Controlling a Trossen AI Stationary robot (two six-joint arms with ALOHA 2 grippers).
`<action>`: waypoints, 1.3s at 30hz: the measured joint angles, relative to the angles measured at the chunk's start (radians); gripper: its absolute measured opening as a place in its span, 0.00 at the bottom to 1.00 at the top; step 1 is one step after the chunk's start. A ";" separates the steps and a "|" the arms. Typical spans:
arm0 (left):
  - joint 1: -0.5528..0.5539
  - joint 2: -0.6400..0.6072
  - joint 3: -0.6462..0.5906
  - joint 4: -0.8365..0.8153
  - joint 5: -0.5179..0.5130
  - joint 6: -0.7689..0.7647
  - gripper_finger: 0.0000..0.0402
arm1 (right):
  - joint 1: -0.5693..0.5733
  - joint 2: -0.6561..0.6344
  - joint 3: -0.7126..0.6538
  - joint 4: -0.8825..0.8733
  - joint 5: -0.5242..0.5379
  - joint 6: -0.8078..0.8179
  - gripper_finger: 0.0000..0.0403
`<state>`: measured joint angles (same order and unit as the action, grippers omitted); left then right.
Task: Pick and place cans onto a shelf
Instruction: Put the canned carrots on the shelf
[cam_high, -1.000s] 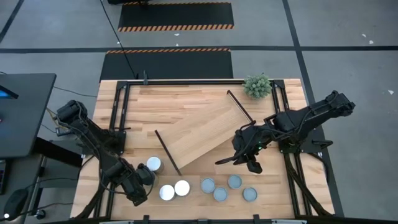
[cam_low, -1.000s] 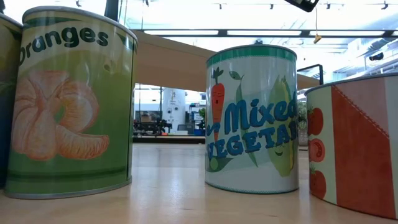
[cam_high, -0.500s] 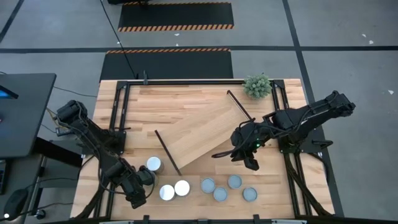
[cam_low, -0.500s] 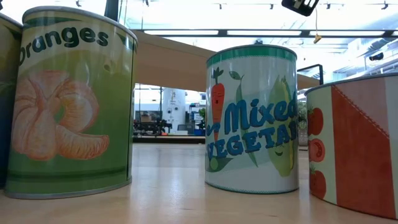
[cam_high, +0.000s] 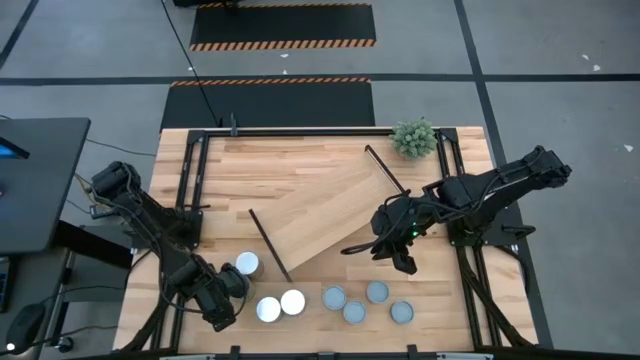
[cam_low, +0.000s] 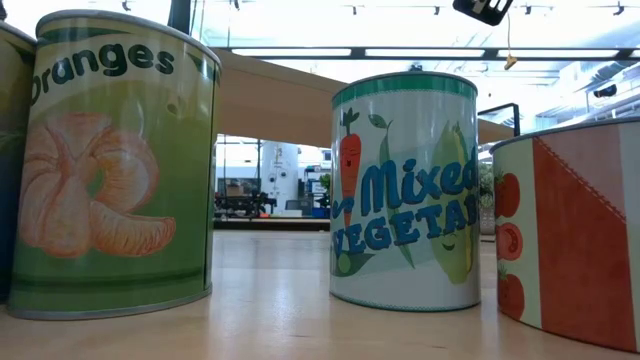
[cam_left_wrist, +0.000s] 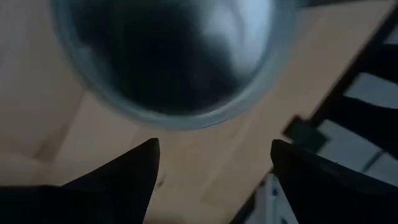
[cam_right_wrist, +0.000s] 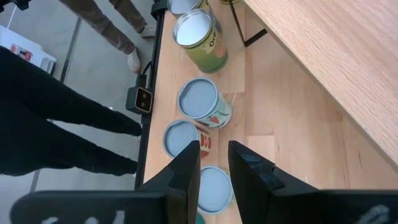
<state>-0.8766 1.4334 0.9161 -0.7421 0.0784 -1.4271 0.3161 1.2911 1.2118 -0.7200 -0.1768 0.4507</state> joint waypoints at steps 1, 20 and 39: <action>-0.004 0.000 0.000 -0.020 0.000 -0.002 0.78 | 0.000 0.000 0.000 0.000 0.000 0.000 0.22; 0.009 0.000 0.000 -0.026 -0.052 -0.029 0.79 | 0.000 0.000 0.000 0.025 0.000 -0.009 0.22; 0.010 0.000 0.000 -0.132 0.002 -0.182 0.79 | 0.000 0.000 0.000 0.059 0.001 -0.110 0.22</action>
<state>-0.8669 1.4334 0.9161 -0.8745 0.0800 -1.6088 0.3164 1.2908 1.2118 -0.6609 -0.1762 0.3411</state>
